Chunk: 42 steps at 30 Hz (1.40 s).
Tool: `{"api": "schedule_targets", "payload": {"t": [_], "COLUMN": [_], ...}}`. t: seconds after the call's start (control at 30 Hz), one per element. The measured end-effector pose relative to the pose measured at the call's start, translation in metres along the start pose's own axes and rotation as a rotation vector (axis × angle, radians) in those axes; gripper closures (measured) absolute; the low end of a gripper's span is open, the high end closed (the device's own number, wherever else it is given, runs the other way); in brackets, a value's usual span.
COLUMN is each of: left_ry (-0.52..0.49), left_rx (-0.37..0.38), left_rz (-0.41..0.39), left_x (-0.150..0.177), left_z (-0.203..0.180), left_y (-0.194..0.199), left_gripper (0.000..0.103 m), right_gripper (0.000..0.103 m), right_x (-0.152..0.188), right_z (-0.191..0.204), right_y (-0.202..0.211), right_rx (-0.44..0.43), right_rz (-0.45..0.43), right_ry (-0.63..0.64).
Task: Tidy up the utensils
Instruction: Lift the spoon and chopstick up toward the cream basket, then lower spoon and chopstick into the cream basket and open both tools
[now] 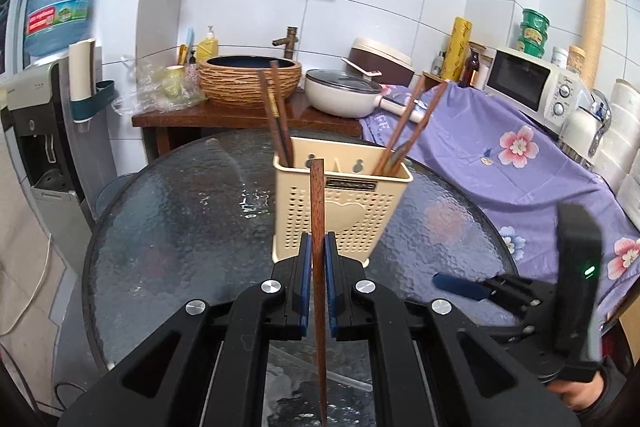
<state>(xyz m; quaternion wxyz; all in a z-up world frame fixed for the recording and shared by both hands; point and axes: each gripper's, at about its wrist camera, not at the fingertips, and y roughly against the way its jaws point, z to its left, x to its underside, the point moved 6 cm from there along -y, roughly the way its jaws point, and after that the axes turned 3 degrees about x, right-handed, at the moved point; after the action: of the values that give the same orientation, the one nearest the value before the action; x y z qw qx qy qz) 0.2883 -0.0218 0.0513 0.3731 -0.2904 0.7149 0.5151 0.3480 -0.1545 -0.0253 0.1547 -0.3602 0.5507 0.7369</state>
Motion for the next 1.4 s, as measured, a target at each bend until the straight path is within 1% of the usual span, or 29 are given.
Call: {"api": "schedule_targets", "payload": {"t": [0.17, 0.37, 0.5, 0.57, 0.7, 0.87, 0.97, 1.07, 1.17, 1.33, 1.4], "left_ry": [0.034, 0.083, 0.106, 0.118, 0.133, 0.145, 0.151, 0.16, 0.165, 0.159, 0.157], "left_rx": [-0.026, -0.06, -0.077, -0.084, -0.089, -0.081, -0.081, -0.079, -0.077, -0.074, -0.071], "left_rz": [-0.016, -0.038, -0.05, -0.054, -0.058, -0.063, -0.065, -0.066, -0.067, -0.066, -0.065], "left_x": [0.0, 0.0, 0.001, 0.001, 0.003, 0.005, 0.006, 0.007, 0.008, 0.009, 0.008], "left_z": [0.023, 0.055, 0.072, 0.079, 0.09, 0.098, 0.101, 0.106, 0.107, 0.104, 0.101], "left_y": [0.011, 0.026, 0.035, 0.039, 0.042, 0.044, 0.045, 0.046, 0.046, 0.045, 0.045], "left_gripper": [0.097, 0.097, 0.097, 0.097, 0.097, 0.097, 0.097, 0.097, 0.097, 0.097, 0.097], "right_gripper": [0.054, 0.055, 0.054, 0.055, 0.055, 0.055, 0.058, 0.06, 0.066, 0.067, 0.067], "right_x": [0.008, 0.012, 0.015, 0.016, 0.017, 0.019, 0.015, 0.011, 0.01, 0.011, 0.009], "right_z": [0.03, 0.082, 0.109, 0.115, 0.121, 0.13, 0.133, 0.134, 0.137, 0.14, 0.139], "right_y": [-0.028, -0.064, -0.085, -0.097, -0.113, -0.121, -0.124, -0.129, -0.13, -0.127, -0.118], "right_rx": [-0.048, -0.125, -0.121, -0.103, -0.106, -0.121, -0.149, -0.157, -0.156, -0.137, -0.152], "right_rz": [0.052, 0.119, 0.162, 0.188, 0.234, 0.262, 0.28, 0.286, 0.285, 0.267, 0.235], "right_ry": [0.107, 0.273, 0.379, 0.419, 0.451, 0.478, 0.451, 0.46, 0.464, 0.474, 0.464]}}
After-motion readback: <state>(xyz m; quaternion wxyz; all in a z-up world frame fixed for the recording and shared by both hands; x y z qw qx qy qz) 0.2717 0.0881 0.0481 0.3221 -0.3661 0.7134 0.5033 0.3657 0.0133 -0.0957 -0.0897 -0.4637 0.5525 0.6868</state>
